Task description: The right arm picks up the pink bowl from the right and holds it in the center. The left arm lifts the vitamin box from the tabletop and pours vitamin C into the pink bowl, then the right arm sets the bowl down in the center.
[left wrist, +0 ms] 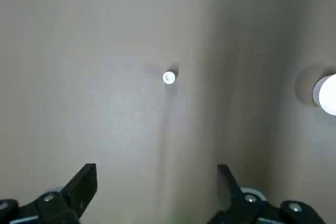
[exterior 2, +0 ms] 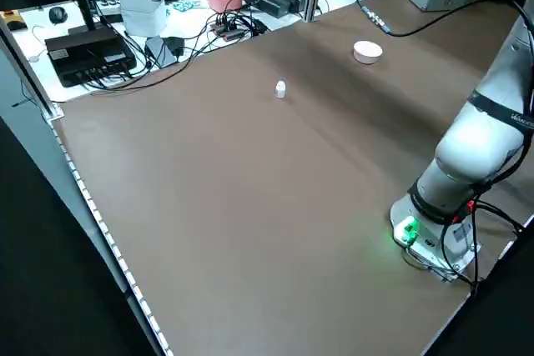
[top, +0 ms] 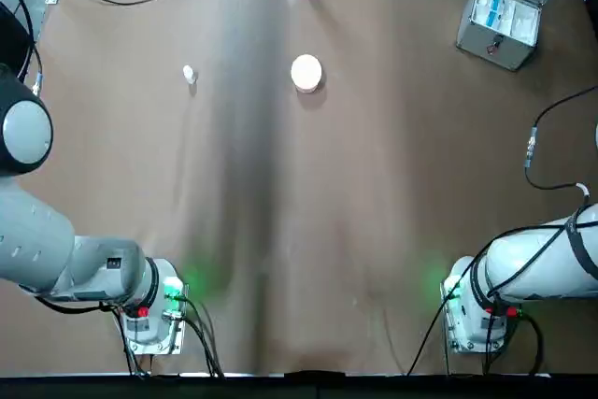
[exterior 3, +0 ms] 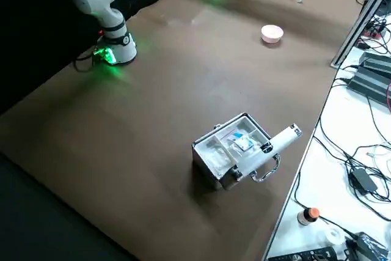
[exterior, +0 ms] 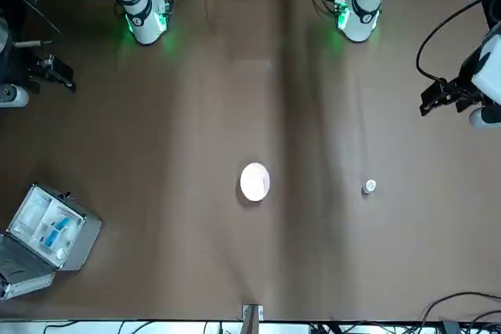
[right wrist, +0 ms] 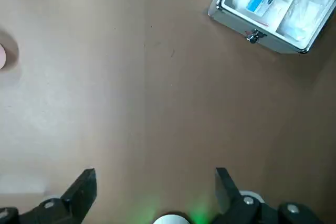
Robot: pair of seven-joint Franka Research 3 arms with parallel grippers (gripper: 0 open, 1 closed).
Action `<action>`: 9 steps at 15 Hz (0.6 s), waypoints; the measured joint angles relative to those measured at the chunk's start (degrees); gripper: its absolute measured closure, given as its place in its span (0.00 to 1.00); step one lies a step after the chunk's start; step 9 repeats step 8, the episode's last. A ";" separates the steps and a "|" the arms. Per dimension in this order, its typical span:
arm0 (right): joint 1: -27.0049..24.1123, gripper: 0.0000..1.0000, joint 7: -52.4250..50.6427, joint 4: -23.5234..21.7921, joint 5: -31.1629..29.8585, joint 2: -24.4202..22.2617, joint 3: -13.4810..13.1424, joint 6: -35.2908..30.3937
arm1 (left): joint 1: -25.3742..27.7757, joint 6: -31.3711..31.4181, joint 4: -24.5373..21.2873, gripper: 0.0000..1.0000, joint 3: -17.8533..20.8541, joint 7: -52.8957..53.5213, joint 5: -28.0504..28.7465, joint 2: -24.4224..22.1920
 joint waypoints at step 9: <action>-1.81 0.00 -1.77 0.00 -0.11 0.00 -0.93 -0.30 | -0.07 0.00 -0.11 0.00 0.03 0.13 0.00 -0.01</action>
